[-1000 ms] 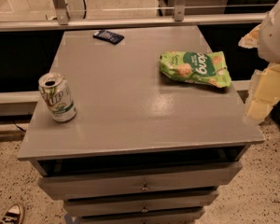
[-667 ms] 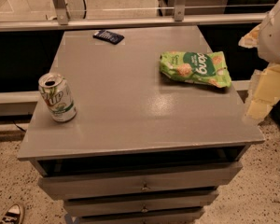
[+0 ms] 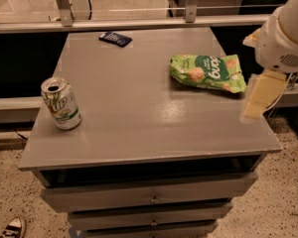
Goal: Move green rice chip bag near 7up can
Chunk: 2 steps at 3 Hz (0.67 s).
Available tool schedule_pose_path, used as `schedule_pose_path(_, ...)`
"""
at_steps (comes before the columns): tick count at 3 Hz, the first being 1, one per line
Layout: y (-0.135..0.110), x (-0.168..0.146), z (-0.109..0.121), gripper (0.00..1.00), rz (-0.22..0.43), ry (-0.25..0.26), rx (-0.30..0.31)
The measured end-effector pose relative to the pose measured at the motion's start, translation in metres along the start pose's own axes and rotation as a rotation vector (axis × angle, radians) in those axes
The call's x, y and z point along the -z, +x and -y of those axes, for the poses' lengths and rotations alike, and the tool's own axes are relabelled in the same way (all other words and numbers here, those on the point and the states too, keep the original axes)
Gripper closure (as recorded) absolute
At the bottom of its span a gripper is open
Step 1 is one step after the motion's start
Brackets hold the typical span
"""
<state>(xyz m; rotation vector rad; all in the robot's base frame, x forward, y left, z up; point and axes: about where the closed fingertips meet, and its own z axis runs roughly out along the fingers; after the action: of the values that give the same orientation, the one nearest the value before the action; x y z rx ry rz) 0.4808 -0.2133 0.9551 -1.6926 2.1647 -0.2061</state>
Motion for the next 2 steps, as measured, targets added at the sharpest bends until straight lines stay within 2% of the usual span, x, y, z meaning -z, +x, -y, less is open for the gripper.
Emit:
schedule_pose_path(1,-0.006,-0.056,0.044,0.00,0.045,0.041,-0.039)
schedule_pose_path(2,-0.014,-0.107,0.081,0.00,0.097,0.047,-0.098)
